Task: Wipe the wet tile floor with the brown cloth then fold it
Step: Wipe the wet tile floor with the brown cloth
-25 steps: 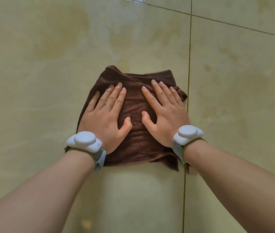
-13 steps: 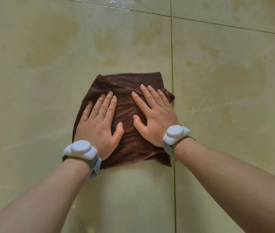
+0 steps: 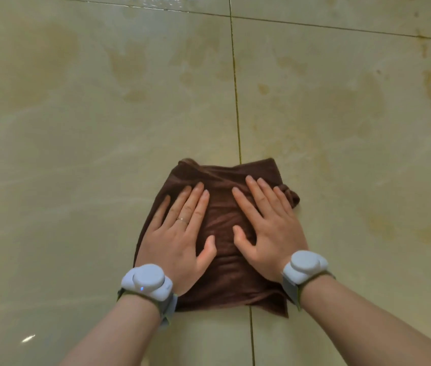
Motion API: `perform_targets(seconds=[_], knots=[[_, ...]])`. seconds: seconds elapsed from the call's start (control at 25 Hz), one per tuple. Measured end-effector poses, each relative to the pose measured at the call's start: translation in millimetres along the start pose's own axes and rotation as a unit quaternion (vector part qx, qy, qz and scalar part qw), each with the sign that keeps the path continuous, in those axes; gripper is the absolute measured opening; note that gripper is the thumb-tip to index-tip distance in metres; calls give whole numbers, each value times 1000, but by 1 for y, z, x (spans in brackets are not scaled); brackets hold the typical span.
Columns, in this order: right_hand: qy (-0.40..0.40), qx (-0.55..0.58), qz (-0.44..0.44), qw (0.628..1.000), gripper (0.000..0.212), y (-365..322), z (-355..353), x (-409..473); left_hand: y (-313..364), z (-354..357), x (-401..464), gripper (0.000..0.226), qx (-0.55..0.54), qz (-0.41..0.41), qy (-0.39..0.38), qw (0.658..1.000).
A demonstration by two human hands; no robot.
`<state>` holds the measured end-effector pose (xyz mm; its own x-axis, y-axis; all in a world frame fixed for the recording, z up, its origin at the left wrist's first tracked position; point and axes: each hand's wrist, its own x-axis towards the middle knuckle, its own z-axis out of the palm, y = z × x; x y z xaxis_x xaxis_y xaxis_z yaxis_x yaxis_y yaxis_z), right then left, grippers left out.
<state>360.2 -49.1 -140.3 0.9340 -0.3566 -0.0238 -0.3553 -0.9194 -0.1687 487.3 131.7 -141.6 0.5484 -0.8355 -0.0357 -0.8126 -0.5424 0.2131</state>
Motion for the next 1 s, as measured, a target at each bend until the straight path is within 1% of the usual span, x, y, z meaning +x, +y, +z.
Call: perform_targets(seconds=[0.2,0.36,0.56,0.72,0.84,1.0], knots=[[20,-16,24,999,68,54,-9,67,7,1,90,76,4,-1,3,1000],[43,-6,47,998,68,75,-12,98,9,-3,136,75,14,3,0,1000],[67,14,52,996,68,72,-12,99,8,-8,138,76,21,3,-13,1000],[69,26,55,996,68,72,-11,98,11,-8,138,76,20,6,-22,1000],[73,30,53,995,68,73,-10,100,9,-6,140,75,10,5,-11,1000],[73,18,59,995,67,68,-9,93,12,-5,133,74,24,15,-1,1000]])
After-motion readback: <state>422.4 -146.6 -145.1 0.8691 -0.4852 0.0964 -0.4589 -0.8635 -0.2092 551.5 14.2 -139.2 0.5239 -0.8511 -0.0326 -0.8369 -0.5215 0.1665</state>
